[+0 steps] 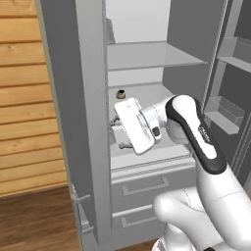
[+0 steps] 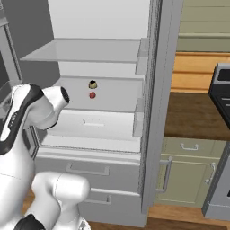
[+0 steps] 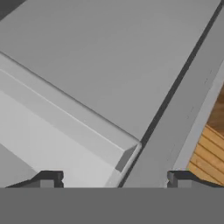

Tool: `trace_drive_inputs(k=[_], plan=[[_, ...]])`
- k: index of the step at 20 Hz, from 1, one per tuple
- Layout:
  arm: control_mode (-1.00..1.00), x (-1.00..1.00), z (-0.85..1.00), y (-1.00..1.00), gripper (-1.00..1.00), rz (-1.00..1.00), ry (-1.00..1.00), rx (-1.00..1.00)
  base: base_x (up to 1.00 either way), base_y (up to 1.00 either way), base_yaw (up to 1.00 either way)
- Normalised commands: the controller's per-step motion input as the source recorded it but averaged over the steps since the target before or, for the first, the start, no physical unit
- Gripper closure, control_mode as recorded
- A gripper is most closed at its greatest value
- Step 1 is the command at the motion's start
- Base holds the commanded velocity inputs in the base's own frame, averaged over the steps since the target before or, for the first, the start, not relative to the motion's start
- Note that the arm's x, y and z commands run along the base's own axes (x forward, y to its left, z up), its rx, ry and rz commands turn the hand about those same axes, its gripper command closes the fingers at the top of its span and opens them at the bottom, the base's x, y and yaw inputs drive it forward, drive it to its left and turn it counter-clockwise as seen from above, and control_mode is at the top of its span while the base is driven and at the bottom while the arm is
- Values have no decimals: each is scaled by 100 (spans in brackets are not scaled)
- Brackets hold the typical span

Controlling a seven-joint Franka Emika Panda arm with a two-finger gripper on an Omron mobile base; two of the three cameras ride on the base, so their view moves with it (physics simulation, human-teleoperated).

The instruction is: Take the strawberry from the fridge and place it on top of the pancake, located on the dining counter.

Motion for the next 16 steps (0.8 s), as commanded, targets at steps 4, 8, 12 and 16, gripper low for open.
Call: trace_drive_inputs(k=[4, 8, 12, 16], plan=[[-100, -35, 0, 58, -100, -4, 0, -1, 0, 0, 0], [-100, -14, 5, 3, -100, 0, 0, 0, 0, 0, 0], [-100, 0, 6, -11, -100, 0, 1, -3, 0, 0, 0], [-100, 18, 0, -79, -100, 1, 3, -12, 0, 0, 0]])
